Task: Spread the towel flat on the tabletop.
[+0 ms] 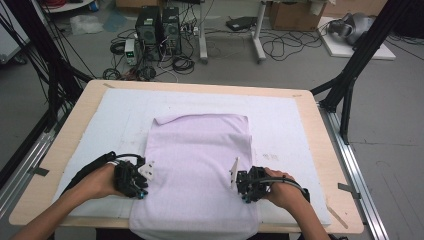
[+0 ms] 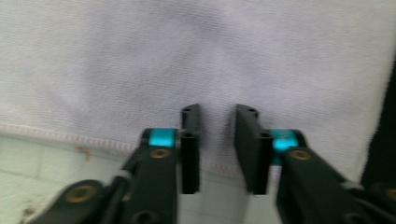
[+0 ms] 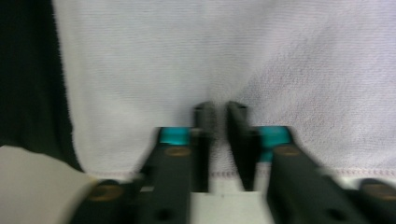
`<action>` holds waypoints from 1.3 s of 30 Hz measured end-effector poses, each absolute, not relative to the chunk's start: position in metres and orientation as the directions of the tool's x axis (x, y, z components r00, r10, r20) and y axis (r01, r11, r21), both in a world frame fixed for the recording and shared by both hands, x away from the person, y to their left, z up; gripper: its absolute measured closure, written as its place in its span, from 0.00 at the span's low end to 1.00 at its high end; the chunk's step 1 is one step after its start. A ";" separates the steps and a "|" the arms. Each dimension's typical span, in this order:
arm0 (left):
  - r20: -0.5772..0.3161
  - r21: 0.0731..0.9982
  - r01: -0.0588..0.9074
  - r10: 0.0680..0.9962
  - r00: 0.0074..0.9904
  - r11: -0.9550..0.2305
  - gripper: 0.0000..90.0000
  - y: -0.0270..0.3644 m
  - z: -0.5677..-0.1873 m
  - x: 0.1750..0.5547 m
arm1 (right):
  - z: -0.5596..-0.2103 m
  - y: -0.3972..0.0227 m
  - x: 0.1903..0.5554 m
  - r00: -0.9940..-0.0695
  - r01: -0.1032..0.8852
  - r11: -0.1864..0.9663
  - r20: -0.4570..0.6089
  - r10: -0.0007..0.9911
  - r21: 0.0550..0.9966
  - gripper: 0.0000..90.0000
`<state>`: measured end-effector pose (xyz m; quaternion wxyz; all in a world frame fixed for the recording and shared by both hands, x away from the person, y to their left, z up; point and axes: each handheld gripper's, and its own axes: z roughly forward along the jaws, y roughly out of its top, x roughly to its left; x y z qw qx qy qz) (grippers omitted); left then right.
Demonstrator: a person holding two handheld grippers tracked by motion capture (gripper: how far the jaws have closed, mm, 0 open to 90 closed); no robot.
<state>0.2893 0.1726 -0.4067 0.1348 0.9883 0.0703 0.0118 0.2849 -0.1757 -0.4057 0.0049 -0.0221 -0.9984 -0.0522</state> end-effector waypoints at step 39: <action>0.003 0.299 0.159 0.168 0.986 -0.941 0.73 0.177 -0.408 0.293 | -0.406 -0.184 0.285 -0.999 0.052 0.990 0.012 0.051 0.131 0.86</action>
